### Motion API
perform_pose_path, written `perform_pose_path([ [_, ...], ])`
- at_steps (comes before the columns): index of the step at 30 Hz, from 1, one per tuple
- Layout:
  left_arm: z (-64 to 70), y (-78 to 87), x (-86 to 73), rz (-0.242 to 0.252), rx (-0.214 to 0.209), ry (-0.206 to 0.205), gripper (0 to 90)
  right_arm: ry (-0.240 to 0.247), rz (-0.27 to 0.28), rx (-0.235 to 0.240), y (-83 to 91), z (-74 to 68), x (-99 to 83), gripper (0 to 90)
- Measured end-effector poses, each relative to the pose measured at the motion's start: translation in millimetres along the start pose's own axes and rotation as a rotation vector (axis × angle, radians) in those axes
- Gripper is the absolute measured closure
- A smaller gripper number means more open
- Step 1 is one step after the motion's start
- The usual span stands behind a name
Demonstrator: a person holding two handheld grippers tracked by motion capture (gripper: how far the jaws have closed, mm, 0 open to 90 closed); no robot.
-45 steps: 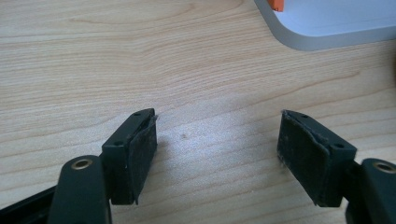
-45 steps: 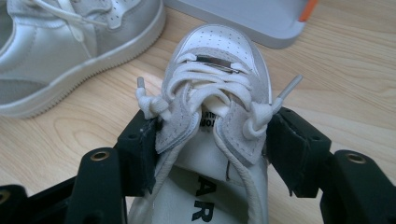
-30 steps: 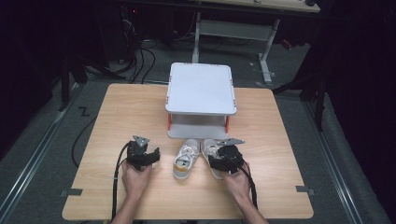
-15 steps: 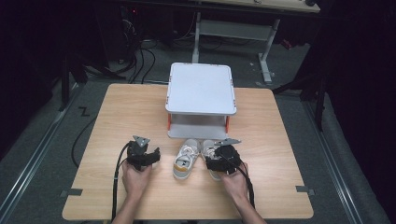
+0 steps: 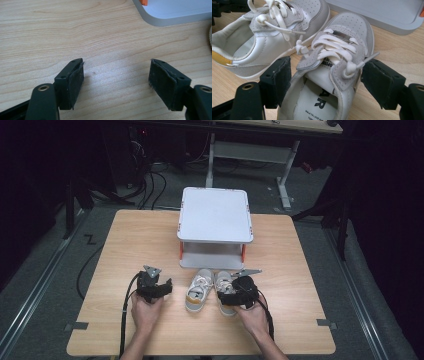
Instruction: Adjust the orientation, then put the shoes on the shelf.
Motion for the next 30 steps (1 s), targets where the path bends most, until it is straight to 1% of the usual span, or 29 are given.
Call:
perform_pose_path([
  [3,0.1,0.1,0.0,-0.001,-0.001,0.000,28.5,-0.004,0.016,0.017,1.1,1.6,-0.1,23.9],
  [5,0.1,0.0,0.1,0.001,-0.002,-0.003,28.5,-0.017,0.046,0.045,6.2,2.9,-0.8,24.3],
  [6,0.1,0.0,0.1,0.001,-0.002,-0.003,28.5,-0.010,0.064,0.050,8.3,3.9,-0.5,24.3],
  [8,0.1,0.0,0.1,0.001,-0.002,-0.003,28.5,-0.006,0.097,0.047,15.4,6.9,-1.9,24.3],
  [11,0.2,0.0,0.1,0.001,-0.002,-0.003,28.5,-0.003,0.129,0.045,22.1,13.3,-5.6,24.5],
  [14,0.1,0.0,0.1,0.001,-0.002,-0.002,28.4,-0.011,0.165,0.048,28.3,19.3,-9.3,25.8],
  [15,0.1,-0.1,0.2,0.002,-0.002,-0.003,28.4,-0.012,0.190,0.044,32.4,24.1,-11.9,27.0],
  [17,0.2,0.0,0.0,-0.001,-0.002,0.000,28.4,-0.018,0.196,0.046,33.5,25.4,-12.9,27.8],
  [18,0.2,-0.1,0.0,0.000,-0.002,0.000,28.4,-0.019,0.211,0.042,35.5,27.9,-14.3,29.0],
  [23,1.0,0.0,0.1,0.000,-0.005,0.000,27.8,-0.024,0.251,-0.004,42.0,43.4,-23.3,32.6],
  [25,2.1,0.3,-0.1,-0.001,-0.011,-0.001,27.8,-0.022,0.259,-0.036,43.2,52.4,-29.8,34.0],
  [27,3.0,0.7,-0.5,-0.001,-0.025,-0.013,26.3,-0.017,0.245,-0.075,41.5,61.8,-36.8,34.5],
  [28,2.8,1.9,-1.1,-0.007,-0.032,-0.027,26.3,-0.016,0.235,-0.091,40.3,65.2,-39.5,34.8],
  [29,2.8,2.8,-1.3,-0.012,-0.036,-0.032,26.8,-0.020,0.224,-0.110,38.2,70.4,-44.0,35.0],
  [30,2.8,4.1,-1.6,-0.022,-0.043,-0.040,27.8,-0.020,0.219,-0.120,36.9,73.4,-46.3,35.2],
])
Point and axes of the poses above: each handheld gripper's, and its own axes: y roughly backward along the jaws, x roughly out of its top, z roughly to its right, the point moved 7 cm from there along -y, roughly forward along the jaws, and after that the axes turned 8 degrees about x, right-handed, at the moved point
